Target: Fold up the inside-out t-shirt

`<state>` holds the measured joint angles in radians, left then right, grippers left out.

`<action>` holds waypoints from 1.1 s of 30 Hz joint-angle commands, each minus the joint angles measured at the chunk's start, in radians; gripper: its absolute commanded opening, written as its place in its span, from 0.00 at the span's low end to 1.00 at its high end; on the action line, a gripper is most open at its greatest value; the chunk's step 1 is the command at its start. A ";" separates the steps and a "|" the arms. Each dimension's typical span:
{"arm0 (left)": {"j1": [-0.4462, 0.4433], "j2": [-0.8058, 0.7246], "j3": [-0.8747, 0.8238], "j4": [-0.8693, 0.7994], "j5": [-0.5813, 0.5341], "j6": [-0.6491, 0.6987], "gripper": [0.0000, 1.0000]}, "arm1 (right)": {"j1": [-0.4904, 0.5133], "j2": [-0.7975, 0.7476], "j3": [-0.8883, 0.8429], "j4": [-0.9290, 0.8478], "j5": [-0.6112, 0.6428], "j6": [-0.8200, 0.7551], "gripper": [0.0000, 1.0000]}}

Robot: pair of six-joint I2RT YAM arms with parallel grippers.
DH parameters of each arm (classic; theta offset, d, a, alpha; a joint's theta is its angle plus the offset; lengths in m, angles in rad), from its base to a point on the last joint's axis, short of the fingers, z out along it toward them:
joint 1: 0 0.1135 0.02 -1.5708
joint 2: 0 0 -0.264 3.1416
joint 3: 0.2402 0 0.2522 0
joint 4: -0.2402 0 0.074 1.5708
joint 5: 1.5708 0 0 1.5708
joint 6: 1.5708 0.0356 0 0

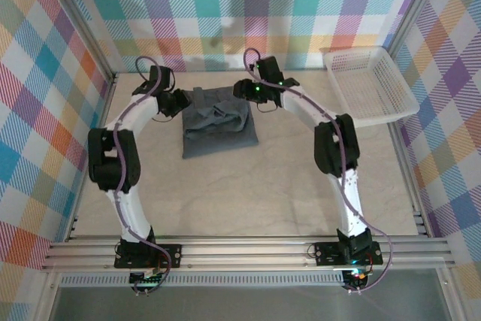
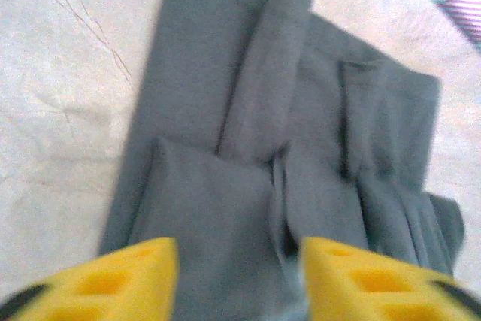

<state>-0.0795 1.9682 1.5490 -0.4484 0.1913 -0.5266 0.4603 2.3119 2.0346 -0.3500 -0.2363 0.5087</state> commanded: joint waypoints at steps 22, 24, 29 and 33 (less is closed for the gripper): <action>0.007 -0.291 -0.664 0.226 0.174 -0.061 0.00 | -0.003 -0.249 -0.673 0.168 -0.081 0.093 0.00; -0.002 -0.360 -0.732 0.218 0.193 -0.084 0.00 | -0.003 -0.316 -0.752 0.168 -0.083 0.087 0.00; -0.154 -0.661 -0.953 0.067 0.113 -0.152 0.00 | 0.024 -0.523 -1.050 0.172 -0.114 0.063 0.00; -0.305 -0.961 -1.124 -0.001 0.082 -0.314 0.26 | 0.066 -0.685 -1.220 0.085 -0.112 0.069 0.23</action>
<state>-0.3206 1.1309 0.4999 -0.3325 0.3145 -0.7113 0.4969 1.7020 0.8787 -0.1852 -0.3302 0.5884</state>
